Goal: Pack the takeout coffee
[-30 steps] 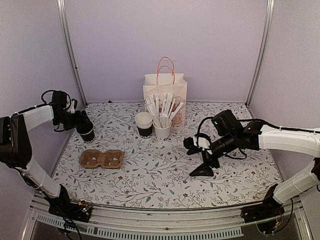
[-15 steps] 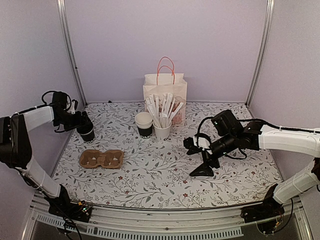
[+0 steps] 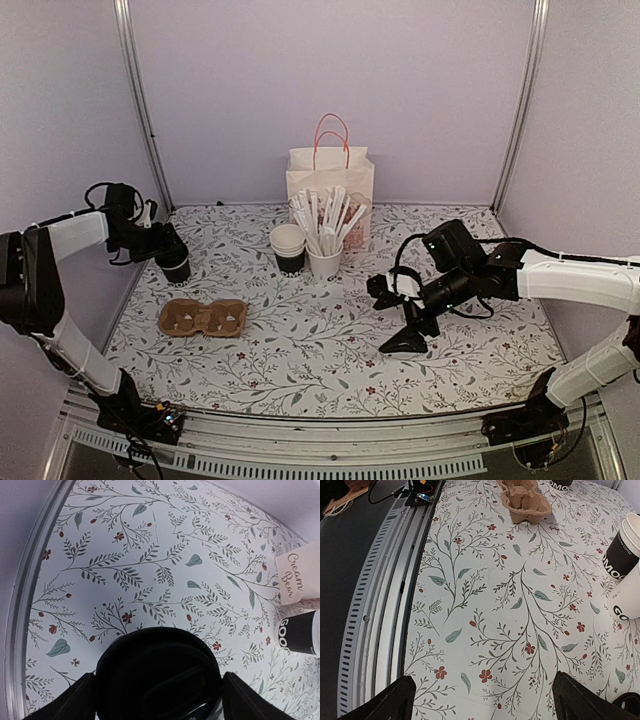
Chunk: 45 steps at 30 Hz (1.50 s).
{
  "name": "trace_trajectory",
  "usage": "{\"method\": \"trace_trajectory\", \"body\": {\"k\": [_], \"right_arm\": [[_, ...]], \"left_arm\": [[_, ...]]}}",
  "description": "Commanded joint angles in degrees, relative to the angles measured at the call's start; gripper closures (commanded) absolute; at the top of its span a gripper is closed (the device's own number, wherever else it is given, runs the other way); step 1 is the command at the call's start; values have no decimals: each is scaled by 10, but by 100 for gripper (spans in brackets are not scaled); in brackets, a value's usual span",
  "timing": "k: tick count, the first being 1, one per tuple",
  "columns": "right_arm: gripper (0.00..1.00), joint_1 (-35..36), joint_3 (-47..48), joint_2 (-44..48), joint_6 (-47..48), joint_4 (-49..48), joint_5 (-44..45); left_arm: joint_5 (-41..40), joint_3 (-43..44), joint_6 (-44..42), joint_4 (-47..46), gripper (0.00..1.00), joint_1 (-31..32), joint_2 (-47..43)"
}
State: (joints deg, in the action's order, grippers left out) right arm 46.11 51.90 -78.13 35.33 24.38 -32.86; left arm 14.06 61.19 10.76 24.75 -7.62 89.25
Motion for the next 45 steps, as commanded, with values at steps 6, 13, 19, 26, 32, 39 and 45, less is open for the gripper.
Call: {"method": "trace_trajectory", "body": {"k": [6,13,19,26,32,39,45], "right_arm": [[1,1,10,0,0,-2,4],[1,1,10,-2,1,-3,7],[1,0,10,-2,1,-4,8],[1,1,10,-1,1,-3,12],[1,0,6,2,1,-4,15],[1,1,-1,11,2,-5,15],[1,0,1,5,6,-5,12]], "left_arm": [[50,30,20,49,19,5,-64],[86,22,62,41,22,44,-98],[67,17,84,16,19,74,-108],[56,25,66,-43,11,140,-23],[10,68,49,-82,6,202,88],[-57,148,4,2,0,231,195],[-68,129,-5,8,0,252,207]]}}
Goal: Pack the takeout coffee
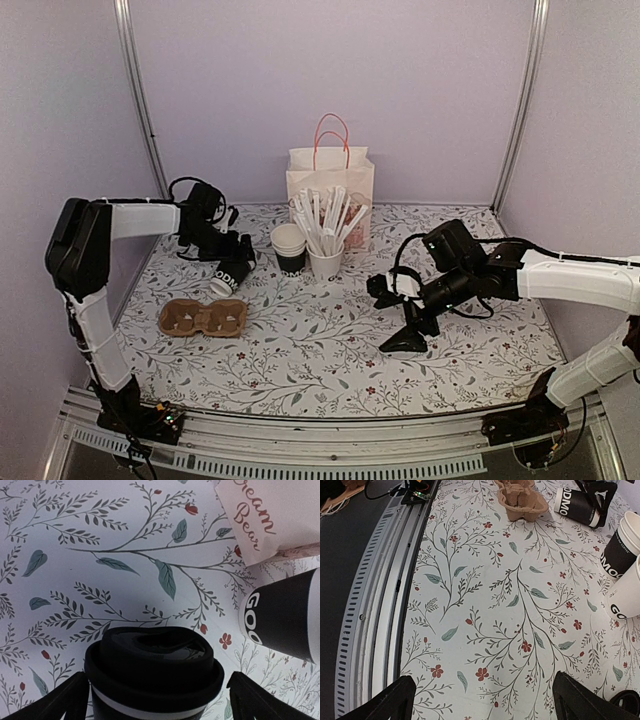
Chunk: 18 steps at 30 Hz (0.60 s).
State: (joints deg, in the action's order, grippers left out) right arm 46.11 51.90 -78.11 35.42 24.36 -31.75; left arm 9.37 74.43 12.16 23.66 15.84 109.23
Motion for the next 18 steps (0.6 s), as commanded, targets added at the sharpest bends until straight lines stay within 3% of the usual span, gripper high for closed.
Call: {"method": "trace_trajectory", "body": {"k": [1,12,18], "right_arm": [[1,0,2,3,5,-4,0],[1,0,1,-1,5,-2,3],[1,0,1,-1,6,-2,3]], "left_arm": [[-21,-5,-20,21,1,19,11],[15,-7,-24,32,0,24,15],[11,-65,-38,45,0,25,-34]]}}
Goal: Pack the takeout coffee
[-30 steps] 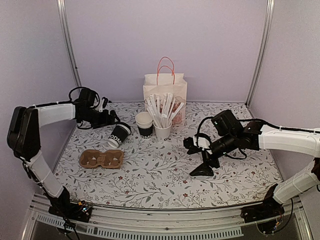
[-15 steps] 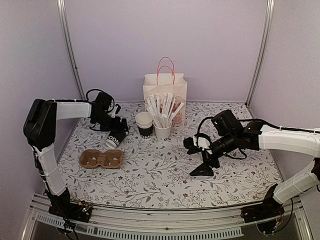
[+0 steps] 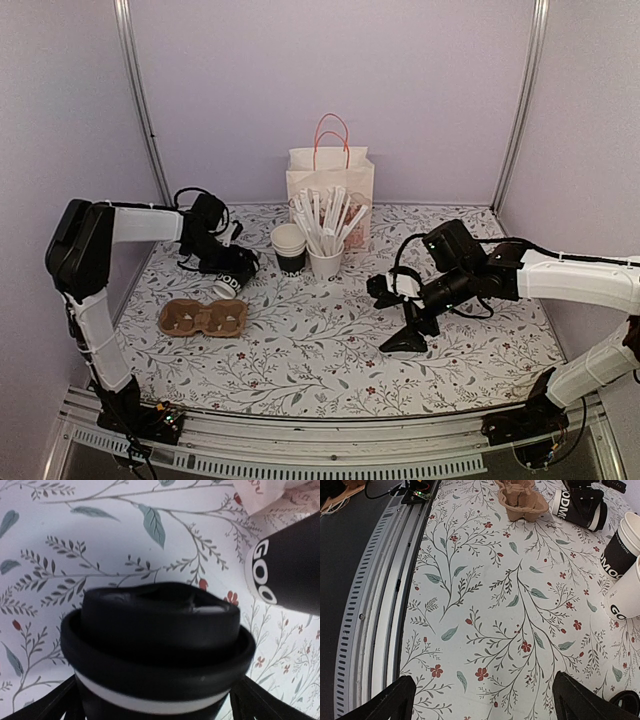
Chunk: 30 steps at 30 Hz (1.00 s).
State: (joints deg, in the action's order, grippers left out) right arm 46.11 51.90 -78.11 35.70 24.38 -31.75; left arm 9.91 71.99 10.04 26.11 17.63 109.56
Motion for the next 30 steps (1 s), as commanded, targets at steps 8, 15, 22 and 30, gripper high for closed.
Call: {"method": "trace_trajectory", "body": {"k": [8,15,22,30], "right_arm": [[1,0,7,-11,4,2,-2],[1,0,5,-1,-2,-7,9],[1,-1,37,-3,-20,3,15],[1,-15,166,-2,-99,28,-22]], "left_arm": [[15,-74,-6,-19,12,7,-51],[33,-77,7,-52,29,7,-75],[42,-126,34,-100,34,21,-171],[71,-378,74,-481,34,130,-417]]}}
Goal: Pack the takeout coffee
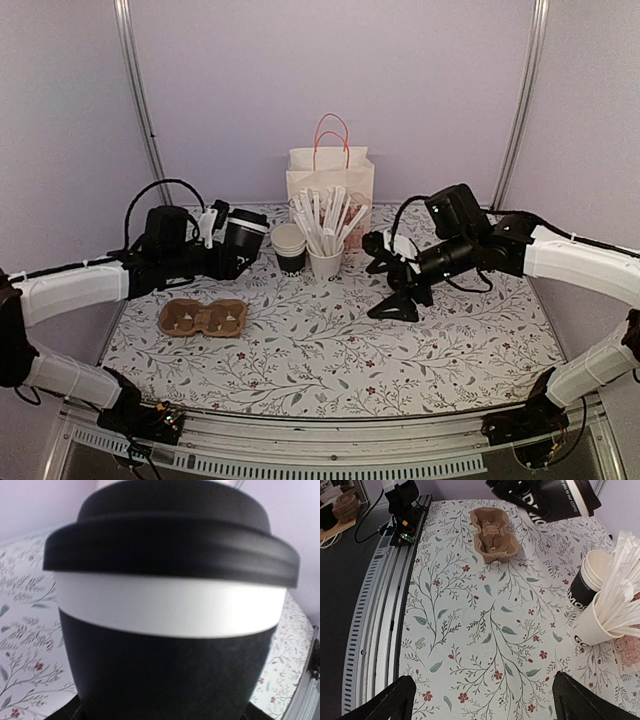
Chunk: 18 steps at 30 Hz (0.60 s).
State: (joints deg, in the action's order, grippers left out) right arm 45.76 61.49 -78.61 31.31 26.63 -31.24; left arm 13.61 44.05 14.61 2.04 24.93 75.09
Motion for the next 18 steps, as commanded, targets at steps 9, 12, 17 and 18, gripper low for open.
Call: {"method": "trace_trajectory", "body": {"k": [9,12,17,18], "right_arm": [[1,-70,178,-34,-227,8,-225],[1,-70,158,-49,-236,-6,-276],[1,-68,164,-82,-234,-12,-283],[1,-66,174,-93,-232,-10,-284]], "left_arm": [[-63,-256,5,-521,32,215,-96],[-79,-264,-3,-570,31,248,-65],[-90,-239,-9,-610,30,299,9],[-93,-229,-10,-613,30,308,26]]}}
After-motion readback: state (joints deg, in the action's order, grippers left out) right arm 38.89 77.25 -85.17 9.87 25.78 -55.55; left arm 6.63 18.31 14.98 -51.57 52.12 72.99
